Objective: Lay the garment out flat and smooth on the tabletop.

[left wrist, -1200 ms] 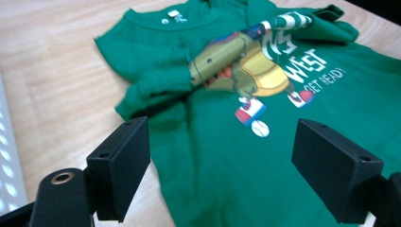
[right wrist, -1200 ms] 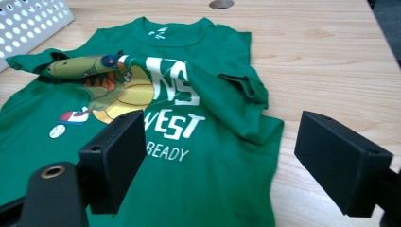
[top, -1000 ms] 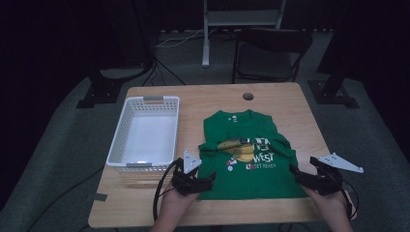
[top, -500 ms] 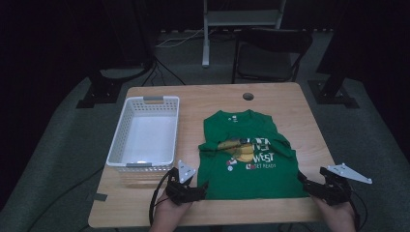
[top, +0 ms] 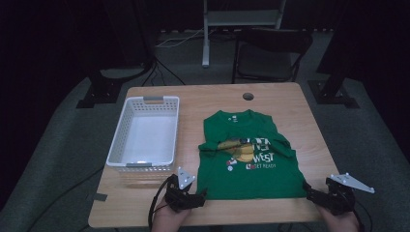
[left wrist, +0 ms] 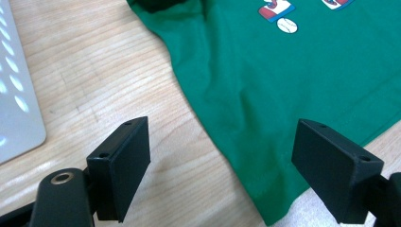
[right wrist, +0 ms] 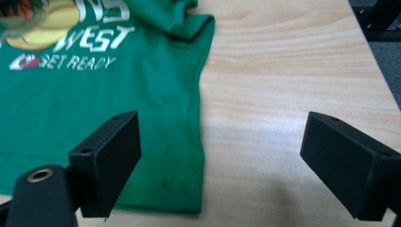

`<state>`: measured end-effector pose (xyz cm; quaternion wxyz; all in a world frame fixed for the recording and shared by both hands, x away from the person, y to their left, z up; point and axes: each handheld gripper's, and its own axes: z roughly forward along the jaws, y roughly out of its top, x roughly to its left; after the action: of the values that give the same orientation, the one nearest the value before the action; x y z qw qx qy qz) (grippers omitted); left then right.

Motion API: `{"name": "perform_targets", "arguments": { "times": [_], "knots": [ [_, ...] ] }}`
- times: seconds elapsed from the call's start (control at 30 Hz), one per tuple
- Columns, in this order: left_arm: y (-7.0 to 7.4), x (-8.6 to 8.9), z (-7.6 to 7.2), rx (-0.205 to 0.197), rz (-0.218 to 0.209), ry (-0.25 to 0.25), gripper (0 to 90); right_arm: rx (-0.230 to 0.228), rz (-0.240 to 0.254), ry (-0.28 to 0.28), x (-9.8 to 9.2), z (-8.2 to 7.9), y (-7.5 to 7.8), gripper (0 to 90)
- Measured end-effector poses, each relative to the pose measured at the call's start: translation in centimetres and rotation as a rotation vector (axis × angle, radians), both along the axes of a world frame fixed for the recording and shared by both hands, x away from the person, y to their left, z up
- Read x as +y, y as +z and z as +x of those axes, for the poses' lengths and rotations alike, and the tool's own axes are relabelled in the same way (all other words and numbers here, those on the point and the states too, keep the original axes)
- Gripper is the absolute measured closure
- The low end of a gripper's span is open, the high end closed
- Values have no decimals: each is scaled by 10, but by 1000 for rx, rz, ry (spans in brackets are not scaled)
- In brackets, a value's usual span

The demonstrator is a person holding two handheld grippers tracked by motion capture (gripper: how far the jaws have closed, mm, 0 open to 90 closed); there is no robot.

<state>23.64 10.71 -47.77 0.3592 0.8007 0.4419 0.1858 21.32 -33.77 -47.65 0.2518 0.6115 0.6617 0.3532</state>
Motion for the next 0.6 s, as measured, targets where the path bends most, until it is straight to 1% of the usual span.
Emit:
{"name": "perform_targets", "arguments": {
  "times": [0.03, 0.1, 0.13, 0.2, 0.23, 0.27, 0.33, 0.4, 0.47, 0.6],
  "knots": [
    [-1, 0, -1, -1, 1, 3, 212, 5, -8, 1, 0, -1, -1, 136],
    [-1, 0, -1, 7, 7, 1, 213, 23, -21, 2, 1, -1, -3, 191],
    [-2, 0, -1, 9, 0, -1, 219, 30, -27, 2, 2, -2, -4, 216],
    [-2, 0, -2, 7, -1, -3, 367, 30, -36, 3, 4, -3, -6, 277],
    [-2, 0, -2, 11, 2, -7, 369, 34, -33, 6, 4, -3, -7, 309],
    [-3, -1, -2, 11, 7, -8, 376, 37, -35, 14, 5, -4, -8, 317],
    [-3, -1, -2, 13, 8, -11, 413, 36, -55, 28, 8, -4, -9, 337],
    [-4, -2, -3, 13, 13, -7, 426, 28, -74, 38, 10, -4, -11, 364],
    [-5, -2, -3, 16, 9, 0, 448, 28, -74, 40, 11, -4, -12, 388],
    [-4, -6, -5, 12, 22, 12, 483, 18, -79, 42, 14, -7, -15, 481]
  ]
}}
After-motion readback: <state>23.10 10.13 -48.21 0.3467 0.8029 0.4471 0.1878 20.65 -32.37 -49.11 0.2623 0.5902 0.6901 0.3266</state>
